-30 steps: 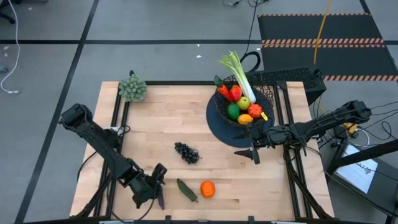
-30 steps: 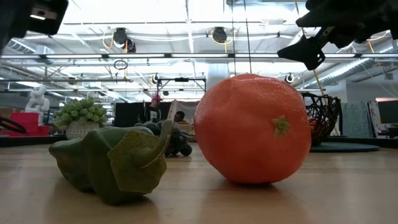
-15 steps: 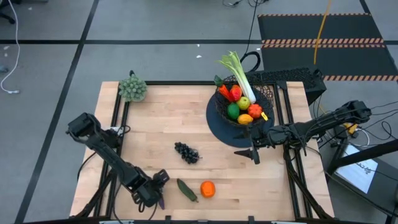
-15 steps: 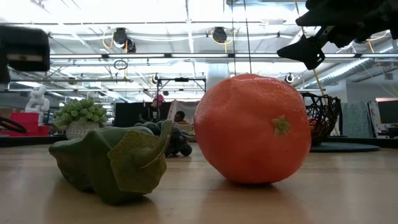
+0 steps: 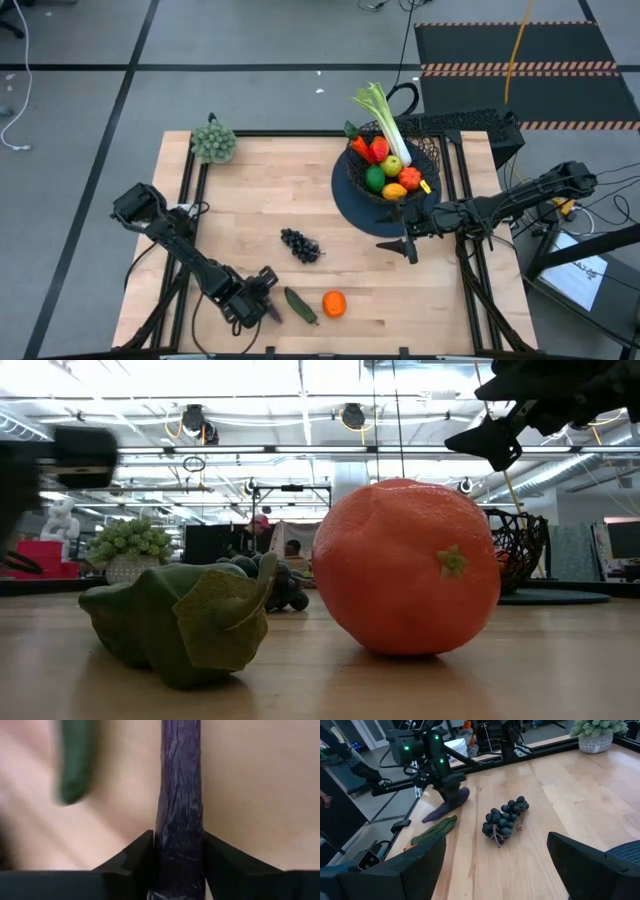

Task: Build produce basket
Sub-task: Put the purple eggplant into the black wire basket

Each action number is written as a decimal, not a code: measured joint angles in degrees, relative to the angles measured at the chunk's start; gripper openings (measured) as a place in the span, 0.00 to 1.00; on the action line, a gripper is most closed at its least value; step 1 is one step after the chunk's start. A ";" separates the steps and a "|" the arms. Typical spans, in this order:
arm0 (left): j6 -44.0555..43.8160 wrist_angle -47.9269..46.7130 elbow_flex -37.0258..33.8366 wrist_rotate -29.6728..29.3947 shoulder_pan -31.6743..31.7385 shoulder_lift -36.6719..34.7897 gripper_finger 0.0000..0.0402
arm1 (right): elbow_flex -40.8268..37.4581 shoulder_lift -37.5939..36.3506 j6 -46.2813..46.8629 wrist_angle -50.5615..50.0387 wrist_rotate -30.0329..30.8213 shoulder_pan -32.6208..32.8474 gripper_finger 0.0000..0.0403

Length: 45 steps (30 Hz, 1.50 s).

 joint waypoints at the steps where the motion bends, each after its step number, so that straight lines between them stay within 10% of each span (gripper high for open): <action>1: -0.64 0.08 0.00 -1.72 0.20 -0.28 0.35 | 0.00 0.00 0.00 0.06 0.09 0.00 0.85; 21: 7.47 -13.85 17.34 -27.15 9.77 -2.38 0.31 | 0.06 7.41 -6.90 16.27 10.26 0.27 0.85; 45: 0.11 6.48 17.22 -20.10 27.11 -2.31 0.33 | 2.99 30.12 -23.26 38.30 14.93 1.84 0.71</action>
